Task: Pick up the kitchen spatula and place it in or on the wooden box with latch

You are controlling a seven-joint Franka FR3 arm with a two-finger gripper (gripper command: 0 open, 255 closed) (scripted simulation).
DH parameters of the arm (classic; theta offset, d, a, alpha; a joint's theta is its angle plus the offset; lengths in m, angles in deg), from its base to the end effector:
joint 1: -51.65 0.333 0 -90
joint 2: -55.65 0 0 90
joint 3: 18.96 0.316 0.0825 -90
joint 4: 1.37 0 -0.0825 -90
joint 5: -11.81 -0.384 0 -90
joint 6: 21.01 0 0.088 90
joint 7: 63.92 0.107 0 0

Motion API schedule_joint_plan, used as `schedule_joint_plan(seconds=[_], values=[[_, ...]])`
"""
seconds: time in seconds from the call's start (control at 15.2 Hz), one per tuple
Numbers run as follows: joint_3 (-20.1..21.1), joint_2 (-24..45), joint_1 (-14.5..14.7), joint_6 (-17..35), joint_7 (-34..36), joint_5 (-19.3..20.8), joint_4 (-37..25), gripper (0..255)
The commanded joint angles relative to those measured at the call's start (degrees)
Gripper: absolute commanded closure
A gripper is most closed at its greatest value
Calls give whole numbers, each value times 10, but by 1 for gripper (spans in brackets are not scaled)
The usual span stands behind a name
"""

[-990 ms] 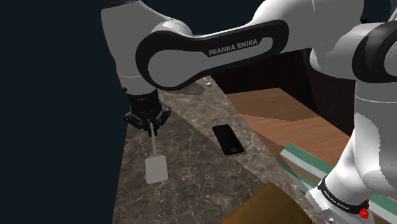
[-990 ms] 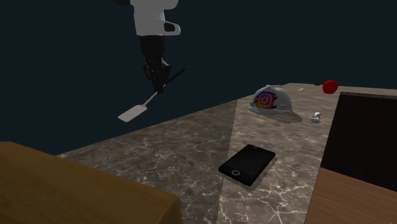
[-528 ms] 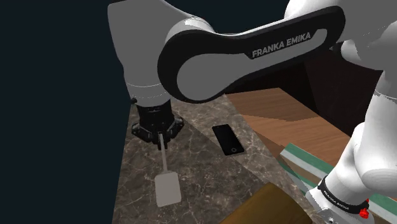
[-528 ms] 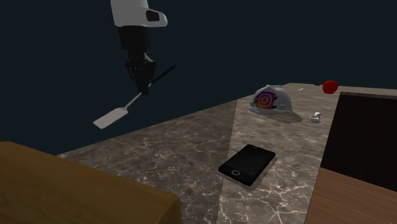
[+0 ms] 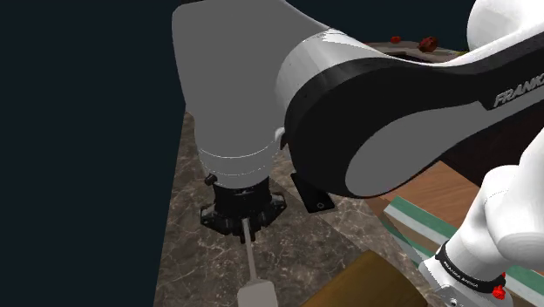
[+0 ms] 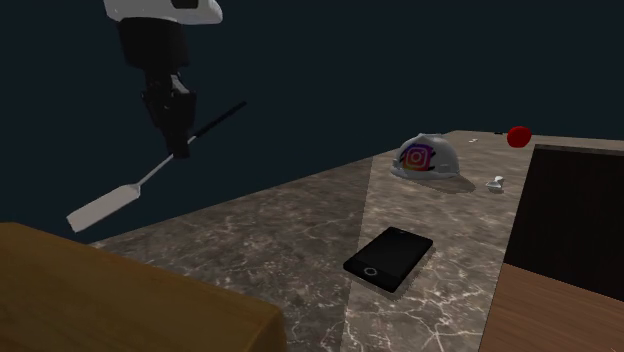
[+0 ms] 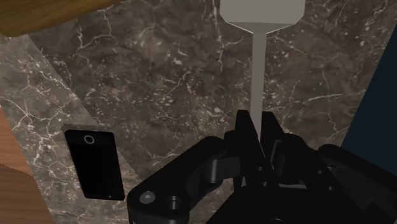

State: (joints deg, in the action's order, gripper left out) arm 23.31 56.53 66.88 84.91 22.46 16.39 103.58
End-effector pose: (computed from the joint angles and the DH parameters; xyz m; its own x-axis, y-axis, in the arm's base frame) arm 0.3115 0.4736 0.5179 0.8839 -0.4629 0.0668 -0.4639 -0.8859 -0.0007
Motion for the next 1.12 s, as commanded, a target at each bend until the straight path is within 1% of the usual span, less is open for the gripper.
schedule_joint_plan(seconds=[0.0,0.33,0.73,1.06], values=[[9,-27,8,2,12,-19,23,255],[29,-86,34,0,44,-63,65,255],[58,-140,72,-11,94,-108,93,255],[65,-134,72,28,99,-105,127,255]])
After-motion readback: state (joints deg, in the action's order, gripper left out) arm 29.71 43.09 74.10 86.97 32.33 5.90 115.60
